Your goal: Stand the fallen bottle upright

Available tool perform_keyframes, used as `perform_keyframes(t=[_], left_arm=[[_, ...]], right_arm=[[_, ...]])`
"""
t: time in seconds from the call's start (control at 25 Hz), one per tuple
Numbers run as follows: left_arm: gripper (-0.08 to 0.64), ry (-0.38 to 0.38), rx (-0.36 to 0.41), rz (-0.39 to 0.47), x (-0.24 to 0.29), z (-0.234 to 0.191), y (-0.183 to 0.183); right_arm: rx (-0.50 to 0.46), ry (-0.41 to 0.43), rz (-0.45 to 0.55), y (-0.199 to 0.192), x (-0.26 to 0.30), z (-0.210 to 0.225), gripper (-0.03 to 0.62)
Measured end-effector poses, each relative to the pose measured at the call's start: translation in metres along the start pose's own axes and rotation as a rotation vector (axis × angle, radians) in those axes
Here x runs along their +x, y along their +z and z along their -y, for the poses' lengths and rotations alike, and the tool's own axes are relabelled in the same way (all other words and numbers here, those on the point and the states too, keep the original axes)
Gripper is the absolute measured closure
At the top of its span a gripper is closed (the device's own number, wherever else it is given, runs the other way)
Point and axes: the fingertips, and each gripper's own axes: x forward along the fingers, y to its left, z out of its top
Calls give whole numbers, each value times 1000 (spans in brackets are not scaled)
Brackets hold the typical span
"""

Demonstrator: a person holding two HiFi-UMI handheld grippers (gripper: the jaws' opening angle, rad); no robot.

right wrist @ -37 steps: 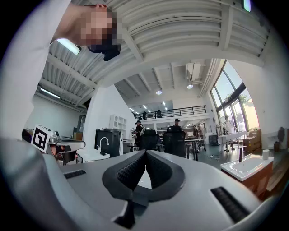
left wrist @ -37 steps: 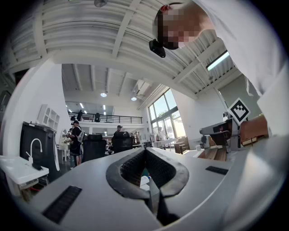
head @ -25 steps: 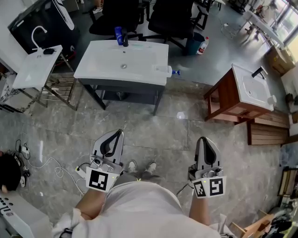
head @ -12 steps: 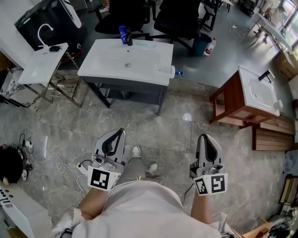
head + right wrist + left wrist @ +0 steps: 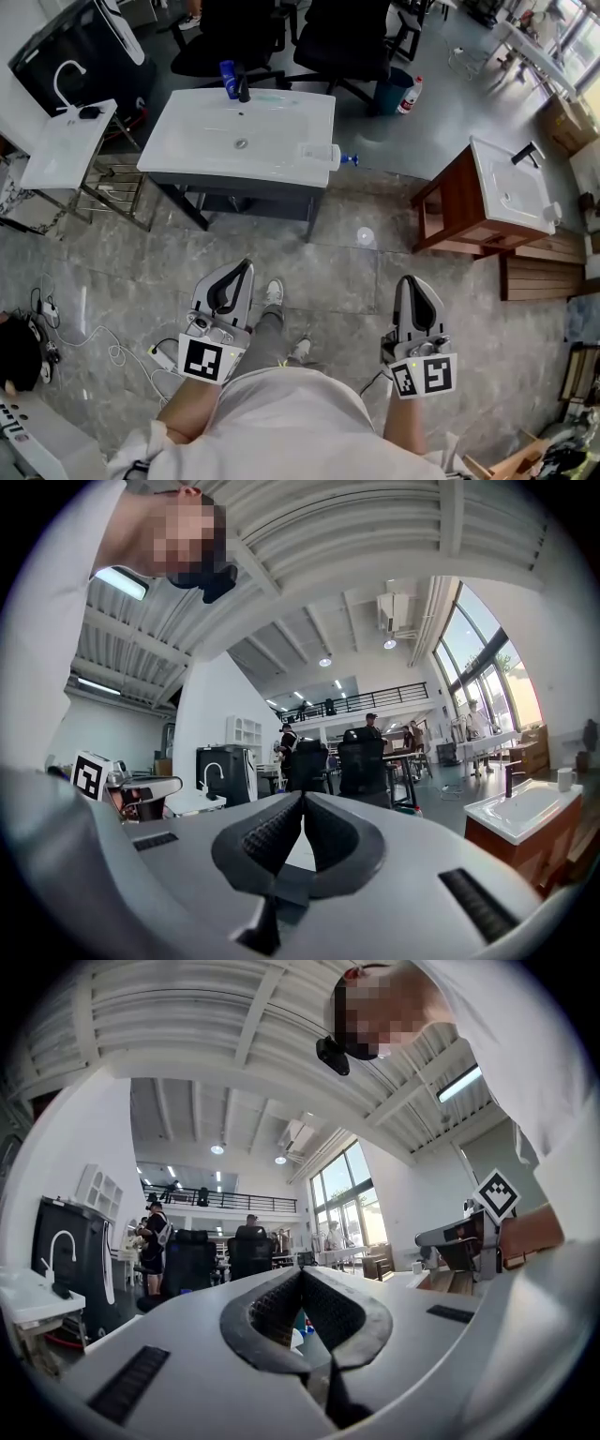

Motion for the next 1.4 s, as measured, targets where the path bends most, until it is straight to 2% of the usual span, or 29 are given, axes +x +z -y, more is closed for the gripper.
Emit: perform_keyframes(t=[0.32,0.68,1.08,1.4], left_arm=[[545,-10,-21,-32,79,-74,-26],[545,-38,-30,-10,163,-153,-37],[545,-124,-80,-28,230,-203,-61],[545,-174,-96,5,266,-206,-62]], right_arm=[[-19,8,-38,0,105,9,554],[-42,36,1,16,219,5,554],[-65,-33,-46,14,288,9,554],[-68,-61,-65,15,306,23,554]])
